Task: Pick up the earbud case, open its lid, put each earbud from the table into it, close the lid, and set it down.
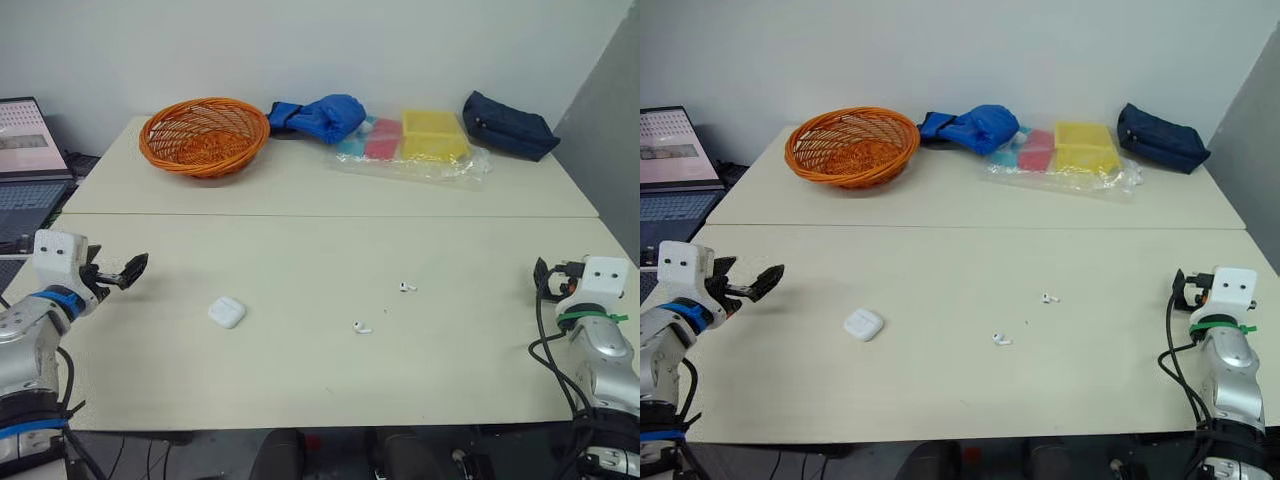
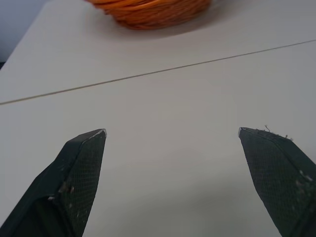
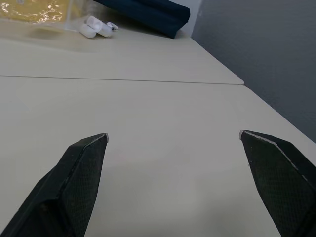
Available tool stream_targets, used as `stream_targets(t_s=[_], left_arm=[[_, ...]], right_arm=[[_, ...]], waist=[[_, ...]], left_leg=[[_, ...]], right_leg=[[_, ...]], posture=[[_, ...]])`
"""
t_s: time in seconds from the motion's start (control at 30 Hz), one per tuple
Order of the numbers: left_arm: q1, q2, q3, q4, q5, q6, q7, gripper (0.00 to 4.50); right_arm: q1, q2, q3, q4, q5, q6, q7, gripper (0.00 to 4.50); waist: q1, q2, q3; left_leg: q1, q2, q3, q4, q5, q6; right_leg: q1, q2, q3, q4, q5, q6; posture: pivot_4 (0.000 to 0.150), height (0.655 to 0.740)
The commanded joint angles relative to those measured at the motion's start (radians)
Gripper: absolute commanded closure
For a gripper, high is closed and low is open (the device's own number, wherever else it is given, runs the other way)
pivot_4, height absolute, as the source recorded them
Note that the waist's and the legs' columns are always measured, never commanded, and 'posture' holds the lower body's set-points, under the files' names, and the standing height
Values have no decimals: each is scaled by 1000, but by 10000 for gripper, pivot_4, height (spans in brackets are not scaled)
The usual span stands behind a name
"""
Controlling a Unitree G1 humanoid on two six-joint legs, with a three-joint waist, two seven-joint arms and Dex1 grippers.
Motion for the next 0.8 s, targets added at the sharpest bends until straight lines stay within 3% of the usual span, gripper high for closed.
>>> stream_targets(t_s=[0.03,0.27,0.53,0.8], left_arm=[[77,61,-4,-258,-104,130,-123,164],[257,118,-13,-582,-211,303,-234,164],[421,78,-20,-681,-172,336,-195,164],[340,29,-96,-539,-88,271,-138,164]], right_arm=[[-92,-36,100,-32,35,-23,202,0],[-266,-55,369,-193,246,157,757,0],[-318,-19,556,-396,368,366,955,0],[-364,-14,594,-493,392,474,960,0]], waist=[[-6,0,0],[-21,2,1],[-2,1,1],[8,0,0]], left_leg=[[0,0,0,0,0,0],[1,8,-1,0,0,0],[1,12,-3,-5,0,0],[2,12,-3,-4,0,0]], right_leg=[[0,0,0,0,0,0],[0,5,-1,2,-2,-3],[-2,11,-3,2,-6,-10],[-1,11,-4,3,-9,-16]], posture=[[1500,7400],[1500,7400],[1500,7400],[1500,7400]])
